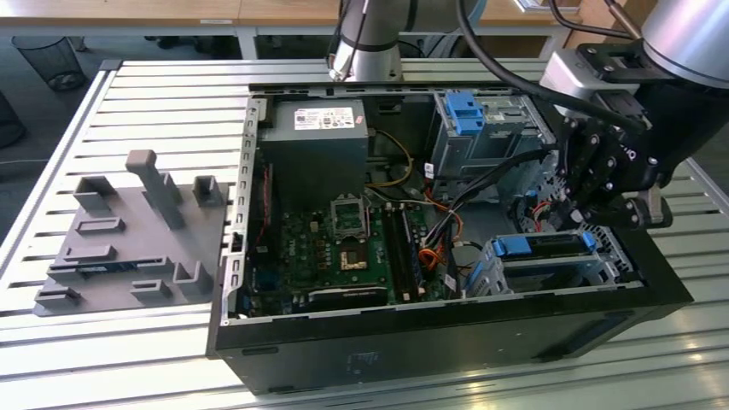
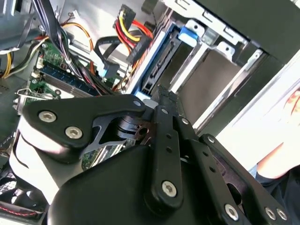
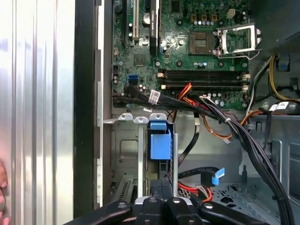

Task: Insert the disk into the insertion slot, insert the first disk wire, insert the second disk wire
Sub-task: 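Insert the first disk wire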

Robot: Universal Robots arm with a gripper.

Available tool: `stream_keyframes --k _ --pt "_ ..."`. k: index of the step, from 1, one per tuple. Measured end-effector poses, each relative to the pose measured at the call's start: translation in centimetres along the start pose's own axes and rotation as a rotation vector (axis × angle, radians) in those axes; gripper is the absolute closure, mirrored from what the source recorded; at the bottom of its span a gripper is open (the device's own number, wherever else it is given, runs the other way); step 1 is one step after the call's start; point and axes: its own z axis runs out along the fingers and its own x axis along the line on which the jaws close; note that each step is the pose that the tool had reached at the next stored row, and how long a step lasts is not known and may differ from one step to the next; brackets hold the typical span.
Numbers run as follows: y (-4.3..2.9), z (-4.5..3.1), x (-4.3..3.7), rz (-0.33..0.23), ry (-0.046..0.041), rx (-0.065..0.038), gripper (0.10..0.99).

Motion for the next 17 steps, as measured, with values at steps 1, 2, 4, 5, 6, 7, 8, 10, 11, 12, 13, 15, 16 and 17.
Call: stream_keyframes --k 1,2,4,5,6,7,8,10,11,12,13,15,16,17 --pt "-0.09 0.01 -0.07 0.0 -0.0001 0.0 0.98" --pt "-0.16 0.02 -0.14 0.0 0.0 0.0 0.98" --pt "-0.29 0.04 -0.24 0.0 0.0 0.0 0.98" --pt "-0.35 0.05 -0.26 0.0 -0.0001 0.0 0.98" --pt "-0.36 0.07 -0.27 0.0 -0.0001 0.0 0.98" --pt "-0.36 0.09 -0.29 0.0 -0.0003 0.0 0.98" --pt "-0.36 0.09 -0.3 0.0 -0.0003 0.0 0.98" --pt "-0.52 0.09 -0.33 0.0 -0.0004 0.0 0.98" --pt "-0.52 0.1 -0.34 0.0 -0.0004 0.0 0.98" --pt "-0.52 0.11 -0.35 0.0 -0.0006 0.0 0.98" --pt "-0.51 0.11 -0.37 0.0 -0.0005 0.0 0.98" --pt "-0.52 0.11 -0.38 0.0 -0.0005 0.0 0.98" --pt "-0.51 0.11 -0.4 0.0 -0.0005 0.0 0.98" --pt "-0.51 0.11 -0.4 0.0 -0.0005 0.0 0.98"
